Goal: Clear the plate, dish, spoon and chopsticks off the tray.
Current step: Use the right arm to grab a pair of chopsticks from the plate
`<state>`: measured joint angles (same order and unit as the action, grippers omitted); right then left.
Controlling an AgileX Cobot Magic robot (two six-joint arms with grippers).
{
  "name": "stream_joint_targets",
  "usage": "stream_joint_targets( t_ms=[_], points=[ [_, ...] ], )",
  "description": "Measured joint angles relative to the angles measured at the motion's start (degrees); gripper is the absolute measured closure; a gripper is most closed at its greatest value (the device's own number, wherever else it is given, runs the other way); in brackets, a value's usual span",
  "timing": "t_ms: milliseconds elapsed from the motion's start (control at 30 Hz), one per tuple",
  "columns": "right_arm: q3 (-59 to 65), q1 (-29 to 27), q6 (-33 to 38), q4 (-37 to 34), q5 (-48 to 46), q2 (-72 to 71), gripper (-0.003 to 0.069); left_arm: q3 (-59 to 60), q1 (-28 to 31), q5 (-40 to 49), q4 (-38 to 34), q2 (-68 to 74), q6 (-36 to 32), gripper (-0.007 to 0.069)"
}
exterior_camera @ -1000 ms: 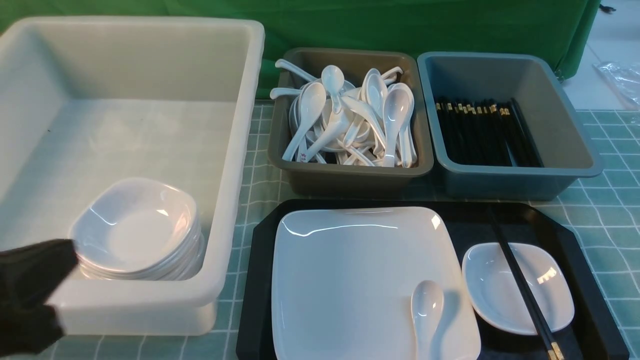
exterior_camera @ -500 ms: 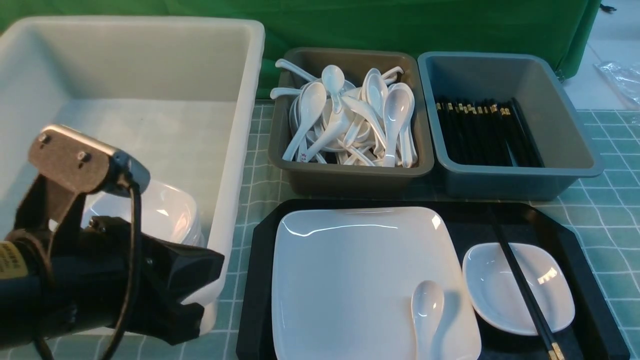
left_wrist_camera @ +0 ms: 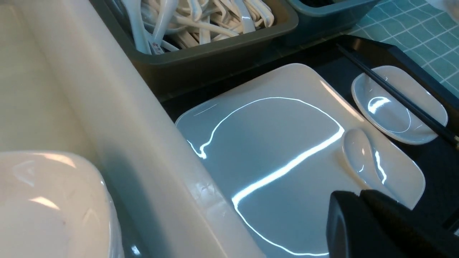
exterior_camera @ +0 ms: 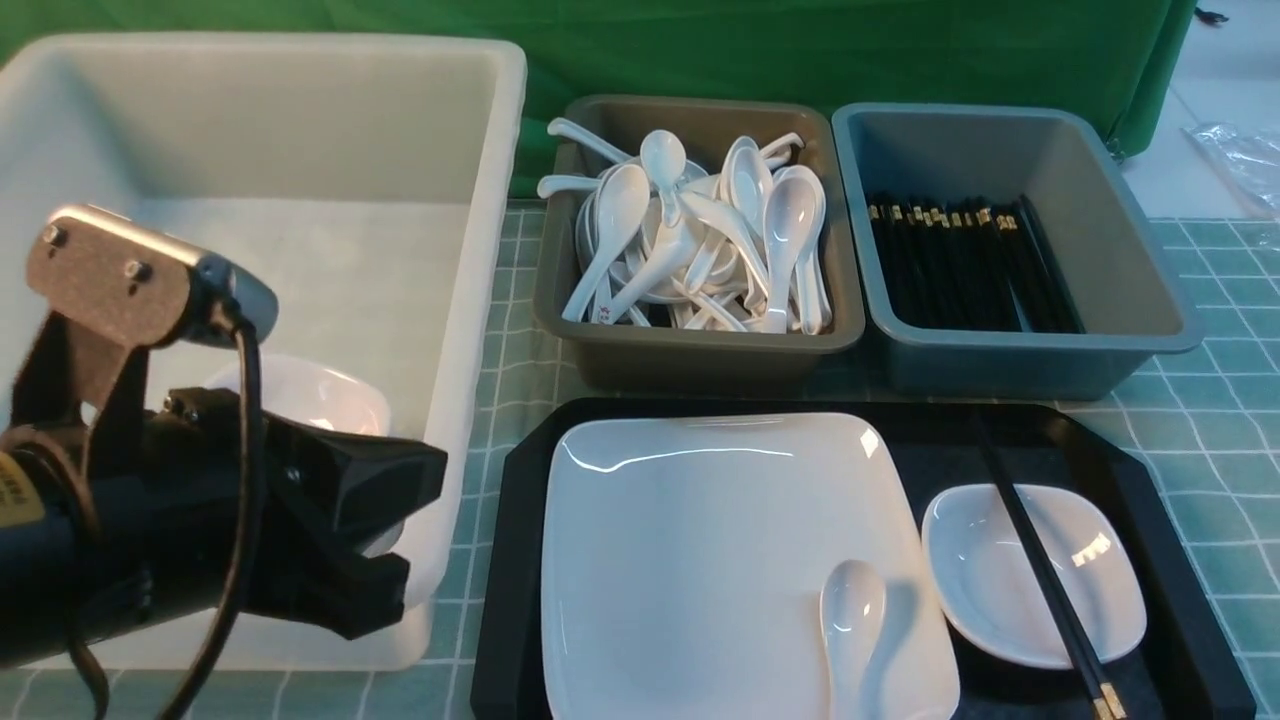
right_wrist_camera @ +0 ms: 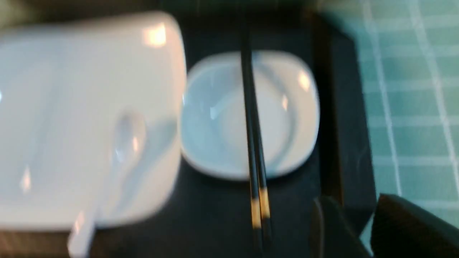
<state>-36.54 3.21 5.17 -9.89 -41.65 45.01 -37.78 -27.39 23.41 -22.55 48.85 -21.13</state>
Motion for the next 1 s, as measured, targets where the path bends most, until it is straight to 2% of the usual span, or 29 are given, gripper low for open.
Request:
stream_joint_targets(
  t_ms=[33, 133, 233, 333, 433, 500, 633, 1000],
  points=[
    [-1.1, 0.0, 0.3, 0.0, -0.5, 1.0, 0.0436, 0.0, 0.0, 0.1, -0.4, -0.1, -0.5, 0.0607],
    [-6.9, 0.1, 4.3, -0.2, -5.5, 15.7, 0.0426, 0.0, 0.0, 0.9, -6.1, -3.6, -8.5, 0.0607],
    [-9.6, 1.0, 5.3, -0.2, -4.8, 25.3, 0.0417, 0.0, 0.0, 2.6, -12.9, -7.5, -16.6, 0.0607],
    [-10.6, 3.9, 5.5, -0.1, -1.8, 30.5, 0.0399, -0.1, 0.0, 4.5, -17.1, -10.7, -21.8, 0.0607],
    [-11.5, 6.9, 5.5, -0.1, 0.3, 33.6, 0.0368, -0.1, 0.0, 5.7, -17.9, -11.9, -22.8, 0.0607],
    [-12.7, 9.6, 5.5, -0.1, 3.5, 36.9, 0.0310, -0.1, 0.0, 6.6, -18.0, -12.3, -23.5, 0.0607],
    [-14.5, 10.2, 4.9, 0.5, 6.8, 41.9, 0.0241, -0.1, 0.0, 6.8, -18.0, -12.4, -23.9, 0.0607],
    [-19.3, 9.6, 4.8, 1.3, 10.3, 54.9, 0.0237, -0.1, 0.0, 7.6, -17.6, -12.4, -24.7, 0.0607]
  ],
)
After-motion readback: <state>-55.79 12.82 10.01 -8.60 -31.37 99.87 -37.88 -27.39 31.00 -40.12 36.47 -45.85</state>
